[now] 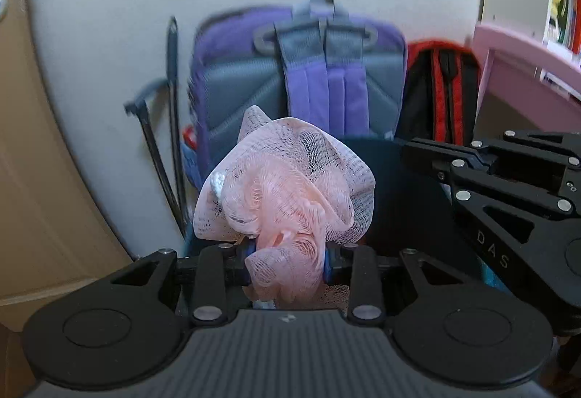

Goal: Collect trash

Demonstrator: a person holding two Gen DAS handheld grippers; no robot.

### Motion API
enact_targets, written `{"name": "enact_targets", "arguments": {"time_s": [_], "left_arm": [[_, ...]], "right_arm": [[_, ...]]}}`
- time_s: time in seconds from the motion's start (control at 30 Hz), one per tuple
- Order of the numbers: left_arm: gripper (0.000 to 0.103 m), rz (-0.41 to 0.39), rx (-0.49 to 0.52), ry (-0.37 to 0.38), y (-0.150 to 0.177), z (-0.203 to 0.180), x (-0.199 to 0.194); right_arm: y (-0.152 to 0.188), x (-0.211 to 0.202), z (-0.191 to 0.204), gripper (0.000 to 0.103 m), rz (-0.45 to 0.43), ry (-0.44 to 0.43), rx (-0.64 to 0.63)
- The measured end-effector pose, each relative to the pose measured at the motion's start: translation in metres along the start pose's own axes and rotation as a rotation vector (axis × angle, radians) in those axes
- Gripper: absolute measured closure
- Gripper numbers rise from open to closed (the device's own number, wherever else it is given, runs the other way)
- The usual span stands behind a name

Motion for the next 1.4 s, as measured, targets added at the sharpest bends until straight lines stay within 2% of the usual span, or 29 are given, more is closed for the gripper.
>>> {"name": "enact_targets", "arguments": {"time_s": [0.23,0.4,0.53,0.77,1.03,1.1,1.4], "left_arm": [[0.066,0.082,0.005,0.02,0.007,-0.001,0.034],[0.037,0.087,-0.034,0.02,0.01,0.0,0.037],[0.037,0.072,-0.036,0.028,0.008,-0.004,0.028],[0.037,0.045,-0.042,0.021,0.011,-0.011,-0.007],[0.036,0.002,-0.032,0.013,0.024,-0.018,-0.074],[0.031,-0.011,-0.026,0.012,0.029,-0.02,-0.093],[0.029,-0.034,-0.004,0.023,0.066,-0.028,-0.162]], "right_arm": [[0.02,0.011,-0.018,0.09,0.061,-0.029,0.072],[0.025,0.003,-0.026,0.08,0.068,-0.044,0.113],[0.023,-0.008,-0.027,0.078,0.07,-0.049,0.116],[0.013,-0.041,-0.023,0.069,0.053,-0.065,0.108],[0.005,-0.101,-0.012,0.066,0.03,-0.091,0.119],[0.003,-0.117,-0.007,0.066,0.021,-0.098,0.111],[0.005,-0.181,0.022,0.064,0.011,-0.15,0.091]]}}
Point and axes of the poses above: each gripper's, at about its wrist camera, not at the fingertips, and x roughly the way its jaws point, z to its left, y to its underside, the point moved 1 cm from there along x, roughly the way its jaws point, and after that the axes turned 3 degrees about y, right-handed, at the moved point
